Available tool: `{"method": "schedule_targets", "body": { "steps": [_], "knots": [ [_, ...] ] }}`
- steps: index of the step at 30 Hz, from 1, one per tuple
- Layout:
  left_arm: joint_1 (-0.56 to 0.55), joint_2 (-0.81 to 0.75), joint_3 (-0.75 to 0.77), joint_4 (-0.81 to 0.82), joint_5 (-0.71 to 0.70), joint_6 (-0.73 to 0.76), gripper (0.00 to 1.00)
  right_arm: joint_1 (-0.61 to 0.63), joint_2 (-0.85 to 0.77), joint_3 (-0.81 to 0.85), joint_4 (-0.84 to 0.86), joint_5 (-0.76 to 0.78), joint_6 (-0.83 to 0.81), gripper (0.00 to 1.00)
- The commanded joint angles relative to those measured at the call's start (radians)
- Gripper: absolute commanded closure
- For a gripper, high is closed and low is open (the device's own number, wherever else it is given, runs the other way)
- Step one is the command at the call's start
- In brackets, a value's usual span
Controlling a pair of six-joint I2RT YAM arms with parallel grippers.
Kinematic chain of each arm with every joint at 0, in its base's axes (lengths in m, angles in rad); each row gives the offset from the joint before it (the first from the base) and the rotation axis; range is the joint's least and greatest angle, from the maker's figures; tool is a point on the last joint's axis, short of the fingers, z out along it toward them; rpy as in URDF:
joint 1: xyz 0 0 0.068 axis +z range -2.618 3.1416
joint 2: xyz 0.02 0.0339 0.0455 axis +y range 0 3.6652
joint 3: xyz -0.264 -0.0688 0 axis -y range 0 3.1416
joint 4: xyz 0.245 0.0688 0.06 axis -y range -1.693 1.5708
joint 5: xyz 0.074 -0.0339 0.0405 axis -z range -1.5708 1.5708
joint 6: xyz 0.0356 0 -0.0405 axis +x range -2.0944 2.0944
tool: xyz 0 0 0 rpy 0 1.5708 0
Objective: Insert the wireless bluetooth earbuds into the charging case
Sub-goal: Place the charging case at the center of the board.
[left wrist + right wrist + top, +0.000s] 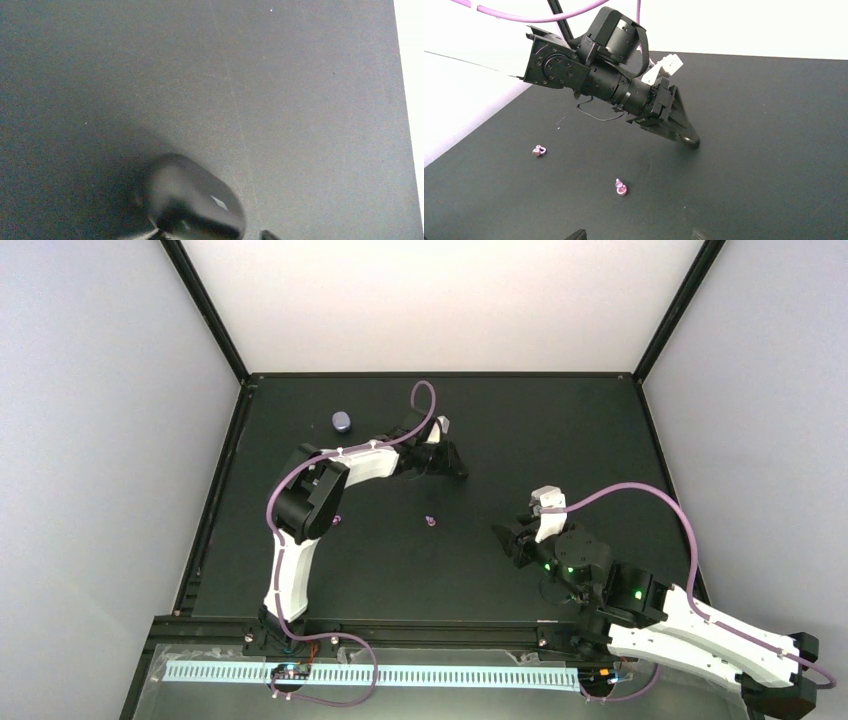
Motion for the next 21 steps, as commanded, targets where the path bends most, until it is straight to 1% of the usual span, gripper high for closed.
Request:
{"method": "schedule_targets", "body": {
  "steps": [1, 2, 7, 8, 9, 12, 15, 17, 19, 21],
  "knots": [
    [0.004, -0.019, 0.042, -0.050, -0.016, 0.022, 0.46, -0.003, -0.002, -0.001, -0.001, 0.039, 0.002, 0.46],
    [0.004, -0.031, 0.038, -0.058, -0.026, 0.027, 0.41, -0.003, -0.001, 0.003, -0.004, 0.038, 0.003, 0.46],
    [0.027, -0.136, -0.007, -0.102, -0.095, 0.049, 0.08, -0.003, 0.005, 0.013, -0.014, 0.028, 0.007, 0.46],
    [0.039, -0.166, -0.026, -0.113, -0.120, 0.056, 0.03, -0.003, 0.005, 0.013, -0.013, 0.026, 0.011, 0.46],
    [0.052, -0.205, -0.046, -0.123, -0.147, 0.062, 0.01, -0.003, 0.008, 0.013, -0.011, 0.023, 0.013, 0.46],
    [0.112, -0.314, -0.109, -0.138, -0.239, 0.071, 0.01, -0.003, 0.015, 0.008, 0.004, 0.012, 0.017, 0.46],
    [0.209, -0.388, -0.144, -0.144, -0.336, 0.082, 0.01, -0.003, 0.026, 0.007, 0.021, 0.001, 0.017, 0.46],
    [0.271, -0.390, -0.144, -0.148, -0.427, 0.103, 0.01, -0.003, 0.033, 0.012, 0.023, -0.005, 0.015, 0.46],
    [0.330, -0.354, -0.113, -0.167, -0.446, 0.127, 0.01, -0.003, 0.041, 0.018, 0.020, -0.007, 0.011, 0.46],
    [0.373, -0.288, -0.034, -0.241, -0.456, 0.154, 0.01, -0.003, 0.046, 0.025, 0.019, -0.002, 0.005, 0.46]
  ]
}}
